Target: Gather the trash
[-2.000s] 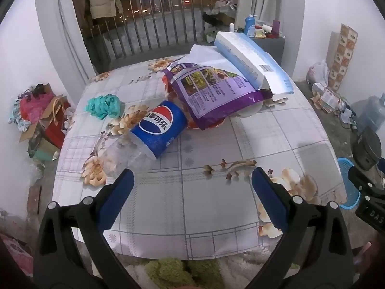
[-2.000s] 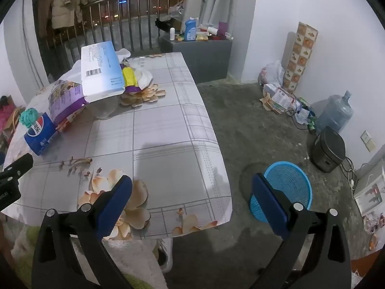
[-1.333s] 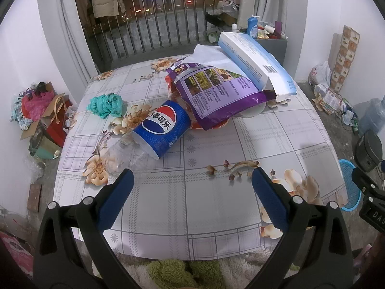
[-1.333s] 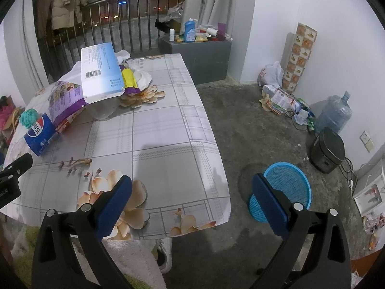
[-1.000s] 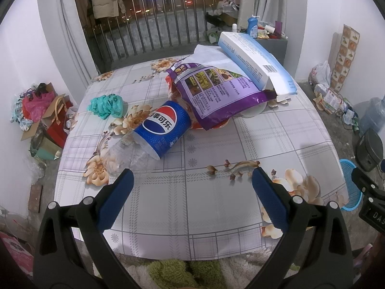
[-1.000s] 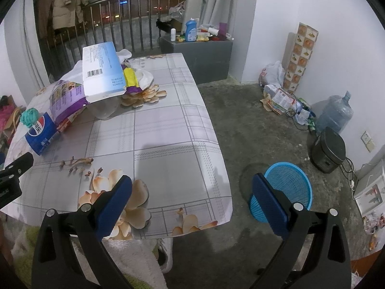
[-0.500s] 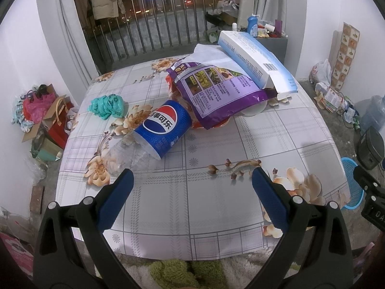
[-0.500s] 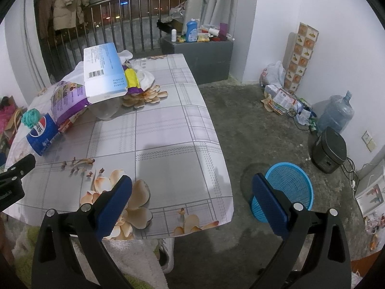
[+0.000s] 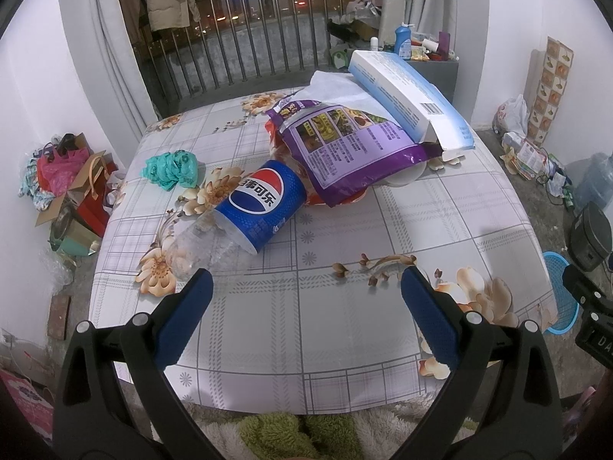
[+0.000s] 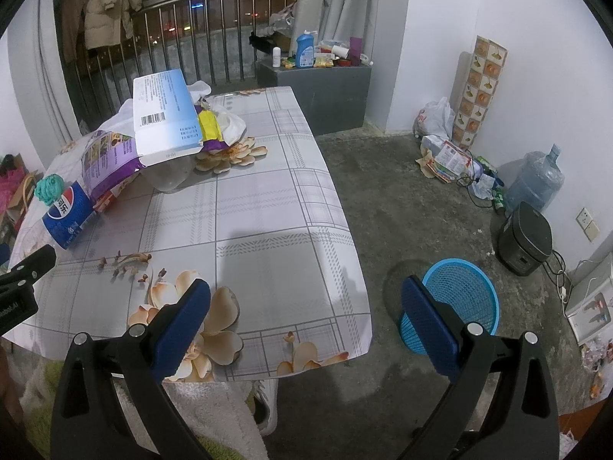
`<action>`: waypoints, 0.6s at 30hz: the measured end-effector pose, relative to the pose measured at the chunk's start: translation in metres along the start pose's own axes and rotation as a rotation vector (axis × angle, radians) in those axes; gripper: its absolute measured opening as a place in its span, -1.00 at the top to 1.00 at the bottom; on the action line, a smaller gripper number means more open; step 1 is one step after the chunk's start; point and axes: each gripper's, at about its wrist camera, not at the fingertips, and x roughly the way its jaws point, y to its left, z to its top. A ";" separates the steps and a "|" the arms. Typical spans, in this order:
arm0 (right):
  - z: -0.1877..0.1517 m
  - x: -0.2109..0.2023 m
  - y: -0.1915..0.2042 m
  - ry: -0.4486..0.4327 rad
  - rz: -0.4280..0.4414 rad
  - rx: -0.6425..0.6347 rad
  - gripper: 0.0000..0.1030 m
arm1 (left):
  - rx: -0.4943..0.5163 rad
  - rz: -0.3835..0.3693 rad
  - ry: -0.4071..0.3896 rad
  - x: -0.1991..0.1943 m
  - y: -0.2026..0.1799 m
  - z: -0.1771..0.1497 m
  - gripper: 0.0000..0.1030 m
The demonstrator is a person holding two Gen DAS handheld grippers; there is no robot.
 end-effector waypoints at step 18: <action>0.009 -0.005 0.010 -0.051 0.027 -0.012 -0.88 | -0.015 -0.049 -0.030 -0.002 0.014 0.011 -0.83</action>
